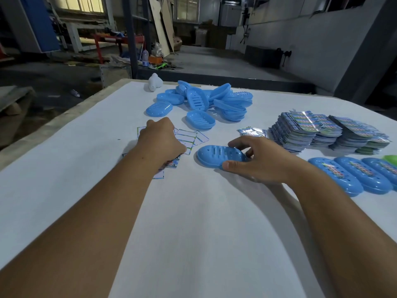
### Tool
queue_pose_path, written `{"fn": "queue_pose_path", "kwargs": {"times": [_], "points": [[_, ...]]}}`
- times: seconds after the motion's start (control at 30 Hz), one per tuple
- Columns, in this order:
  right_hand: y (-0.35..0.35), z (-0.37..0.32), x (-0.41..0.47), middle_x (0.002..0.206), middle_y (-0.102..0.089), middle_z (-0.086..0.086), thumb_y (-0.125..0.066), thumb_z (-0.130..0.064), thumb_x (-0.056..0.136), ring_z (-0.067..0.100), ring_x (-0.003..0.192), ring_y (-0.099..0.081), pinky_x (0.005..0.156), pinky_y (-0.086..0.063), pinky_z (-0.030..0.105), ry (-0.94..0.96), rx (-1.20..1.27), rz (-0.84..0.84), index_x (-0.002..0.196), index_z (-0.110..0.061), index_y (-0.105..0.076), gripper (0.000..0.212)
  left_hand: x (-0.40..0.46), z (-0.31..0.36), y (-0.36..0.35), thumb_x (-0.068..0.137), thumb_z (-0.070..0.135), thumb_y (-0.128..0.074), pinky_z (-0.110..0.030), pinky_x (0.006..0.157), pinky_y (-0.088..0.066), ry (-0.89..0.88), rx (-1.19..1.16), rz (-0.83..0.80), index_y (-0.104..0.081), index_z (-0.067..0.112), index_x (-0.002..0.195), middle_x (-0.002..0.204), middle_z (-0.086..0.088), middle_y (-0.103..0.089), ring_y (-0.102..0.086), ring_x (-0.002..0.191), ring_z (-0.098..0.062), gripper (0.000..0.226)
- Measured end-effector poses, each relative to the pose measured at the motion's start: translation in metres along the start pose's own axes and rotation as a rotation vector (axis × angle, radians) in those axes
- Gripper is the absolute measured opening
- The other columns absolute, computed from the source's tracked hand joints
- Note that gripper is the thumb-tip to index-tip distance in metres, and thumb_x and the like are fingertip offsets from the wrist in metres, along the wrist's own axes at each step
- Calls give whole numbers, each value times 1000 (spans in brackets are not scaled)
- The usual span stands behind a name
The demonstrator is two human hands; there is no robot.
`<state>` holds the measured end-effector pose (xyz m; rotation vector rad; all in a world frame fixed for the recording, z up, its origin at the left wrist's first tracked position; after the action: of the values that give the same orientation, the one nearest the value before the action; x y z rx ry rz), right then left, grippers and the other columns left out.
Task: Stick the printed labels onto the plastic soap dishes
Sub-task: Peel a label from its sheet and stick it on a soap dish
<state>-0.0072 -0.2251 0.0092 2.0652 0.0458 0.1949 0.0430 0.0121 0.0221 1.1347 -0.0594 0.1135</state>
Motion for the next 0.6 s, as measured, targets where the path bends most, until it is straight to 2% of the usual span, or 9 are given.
{"fn": "queue_pose_path", "kwargs": {"times": [0.1,0.17,0.27,0.33,0.43,0.53,0.6], "points": [[0,-2,-1,114,-61,-25,-57,-92,53,-7,88,-59,77,-47,21,3,-11,-4,126,-47,-57,85,2,-6,2,72,36,-88,-29,80,-41,38,-162,-7,-53,20,132,129,-5,-57,-53,116,-21,71],[-1,-3,-2,116,-61,-24,-58,-91,54,-6,89,-59,78,-47,22,1,-13,-13,127,-46,-57,85,4,-8,3,78,28,-82,-28,77,-45,46,-221,8,-59,22,126,123,-3,-60,-57,105,-19,54],[1,-4,-3,118,-60,-22,-62,-85,61,-7,91,-57,78,-46,23,1,-13,-6,127,-44,-58,78,3,-3,10,87,24,-70,-30,75,-54,7,-306,87,-65,28,110,102,3,-62,-62,87,-15,25],[7,-8,-2,116,-60,-22,-68,-74,72,-6,91,-55,75,-44,21,13,30,67,125,-41,-61,63,1,7,16,88,26,-69,-26,62,-53,-49,-441,130,-65,32,101,89,10,-64,-64,77,-8,15],[18,-18,-1,97,-69,-21,-73,-57,83,1,78,-61,70,-47,20,21,250,216,117,-37,-66,40,-6,25,21,86,29,-74,-19,54,-51,-139,-676,83,-66,34,87,79,12,-71,-70,68,-4,10],[12,-28,-1,85,-77,-16,-77,-38,88,-1,77,-70,71,-55,22,25,582,201,109,-31,-68,24,-17,43,16,84,28,-79,-19,57,-56,-218,-816,-31,-69,31,89,76,8,-76,-73,69,-3,12],[9,-34,-2,79,-78,-10,-77,-23,90,-1,72,-72,62,-53,14,56,696,182,97,-31,-70,13,-22,50,9,83,28,-80,-22,63,-58,-243,-830,-85,-69,31,91,78,9,-77,-73,73,-5,14]]}}
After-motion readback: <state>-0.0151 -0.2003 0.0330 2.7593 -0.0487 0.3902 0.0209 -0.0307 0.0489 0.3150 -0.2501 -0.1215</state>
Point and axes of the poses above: each hand's wrist, its own x-axis towards the middle knuckle, its own y-axis out of the back of the hand, z = x × y, the point moved 9 cm from there along x, towards the middle knuckle
